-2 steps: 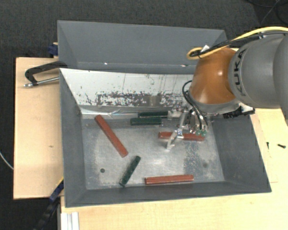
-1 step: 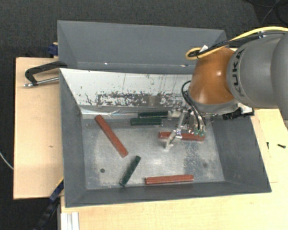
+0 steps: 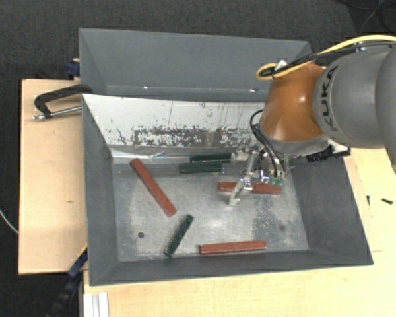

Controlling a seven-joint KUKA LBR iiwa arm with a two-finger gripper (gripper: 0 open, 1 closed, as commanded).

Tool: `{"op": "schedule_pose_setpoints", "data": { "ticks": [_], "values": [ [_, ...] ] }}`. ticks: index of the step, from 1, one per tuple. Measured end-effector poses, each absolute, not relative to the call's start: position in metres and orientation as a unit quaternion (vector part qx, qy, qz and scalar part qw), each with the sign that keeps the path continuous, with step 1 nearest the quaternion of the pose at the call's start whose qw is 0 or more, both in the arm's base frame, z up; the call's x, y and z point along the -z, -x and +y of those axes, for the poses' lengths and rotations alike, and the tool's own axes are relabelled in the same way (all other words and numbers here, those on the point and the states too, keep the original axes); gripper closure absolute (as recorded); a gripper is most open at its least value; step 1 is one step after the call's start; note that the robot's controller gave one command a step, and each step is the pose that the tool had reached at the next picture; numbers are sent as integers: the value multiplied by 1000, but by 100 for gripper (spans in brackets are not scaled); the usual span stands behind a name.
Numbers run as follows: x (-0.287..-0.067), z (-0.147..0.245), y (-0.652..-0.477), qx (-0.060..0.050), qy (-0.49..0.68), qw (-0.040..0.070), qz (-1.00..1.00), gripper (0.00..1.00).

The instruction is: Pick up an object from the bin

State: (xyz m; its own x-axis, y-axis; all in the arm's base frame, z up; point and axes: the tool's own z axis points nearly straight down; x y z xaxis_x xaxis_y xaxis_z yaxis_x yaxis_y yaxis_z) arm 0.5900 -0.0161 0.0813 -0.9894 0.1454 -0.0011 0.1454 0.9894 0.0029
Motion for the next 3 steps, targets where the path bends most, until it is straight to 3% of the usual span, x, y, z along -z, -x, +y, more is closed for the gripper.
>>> {"op": "schedule_pose_setpoints", "data": {
  "ticks": [1,3],
  "values": [
    [-80,-14,-589,-1,-90,2,996,100],
    [-81,-14,-589,-1,-90,1,996,100]
  ]
}}
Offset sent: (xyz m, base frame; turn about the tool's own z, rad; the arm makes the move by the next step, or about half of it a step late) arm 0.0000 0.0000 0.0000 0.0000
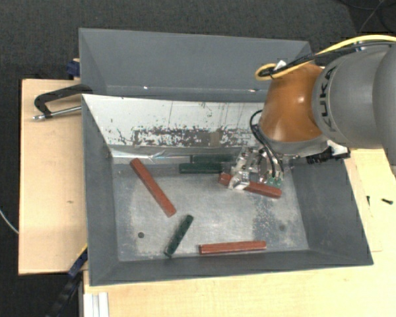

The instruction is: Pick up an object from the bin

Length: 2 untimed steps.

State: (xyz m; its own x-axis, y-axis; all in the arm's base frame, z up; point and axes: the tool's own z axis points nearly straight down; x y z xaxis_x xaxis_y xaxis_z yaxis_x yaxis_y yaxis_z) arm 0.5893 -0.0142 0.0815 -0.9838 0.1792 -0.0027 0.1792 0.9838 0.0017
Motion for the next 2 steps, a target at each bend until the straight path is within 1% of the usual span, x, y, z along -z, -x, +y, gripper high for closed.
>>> {"op": "schedule_pose_setpoints", "data": {
  "ticks": [2],
  "values": [
    [-93,-14,-590,-1,-90,2,996,100]
  ]
}}
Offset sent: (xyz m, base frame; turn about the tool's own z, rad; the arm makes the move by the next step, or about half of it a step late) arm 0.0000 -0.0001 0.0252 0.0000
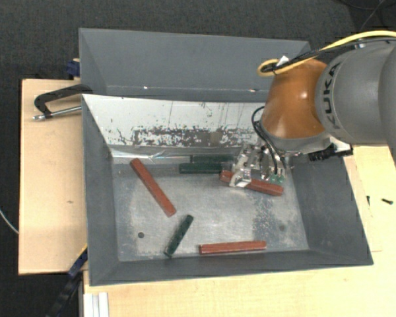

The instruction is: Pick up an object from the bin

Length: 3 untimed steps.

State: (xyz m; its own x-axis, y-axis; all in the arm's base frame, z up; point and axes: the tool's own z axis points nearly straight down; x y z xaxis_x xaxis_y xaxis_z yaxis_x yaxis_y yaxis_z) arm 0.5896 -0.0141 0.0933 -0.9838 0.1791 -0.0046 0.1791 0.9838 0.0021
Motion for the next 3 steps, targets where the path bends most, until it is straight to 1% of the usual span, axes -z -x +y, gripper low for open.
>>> {"op": "schedule_pose_setpoints", "data": {
  "ticks": [1,2,3],
  "values": [
    [-103,-14,-589,-1,-90,1,996,100],
    [-117,-14,-589,-1,-90,2,996,100],
    [-132,-14,-589,-1,-90,0,996,100]
  ]
}}
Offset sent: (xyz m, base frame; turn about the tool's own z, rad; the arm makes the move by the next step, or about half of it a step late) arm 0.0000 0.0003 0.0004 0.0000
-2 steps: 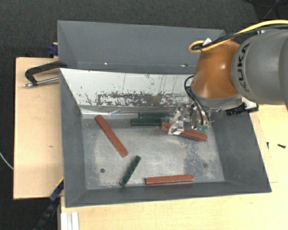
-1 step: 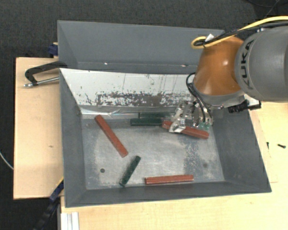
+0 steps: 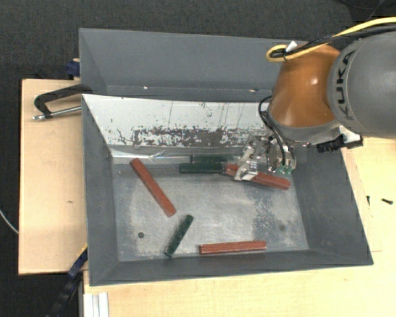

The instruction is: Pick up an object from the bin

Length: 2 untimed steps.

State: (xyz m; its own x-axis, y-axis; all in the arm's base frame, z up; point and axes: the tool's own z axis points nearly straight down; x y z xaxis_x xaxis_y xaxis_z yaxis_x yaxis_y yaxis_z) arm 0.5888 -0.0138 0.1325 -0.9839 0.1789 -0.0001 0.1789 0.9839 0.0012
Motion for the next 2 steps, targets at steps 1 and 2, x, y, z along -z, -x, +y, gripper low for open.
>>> {"op": "schedule_pose_setpoints", "data": {
  "ticks": [1,2],
  "values": [
    [-155,-14,-589,-1,-90,0,996,100],
    [-174,-14,-590,-1,-90,3,996,100]
  ]
}}
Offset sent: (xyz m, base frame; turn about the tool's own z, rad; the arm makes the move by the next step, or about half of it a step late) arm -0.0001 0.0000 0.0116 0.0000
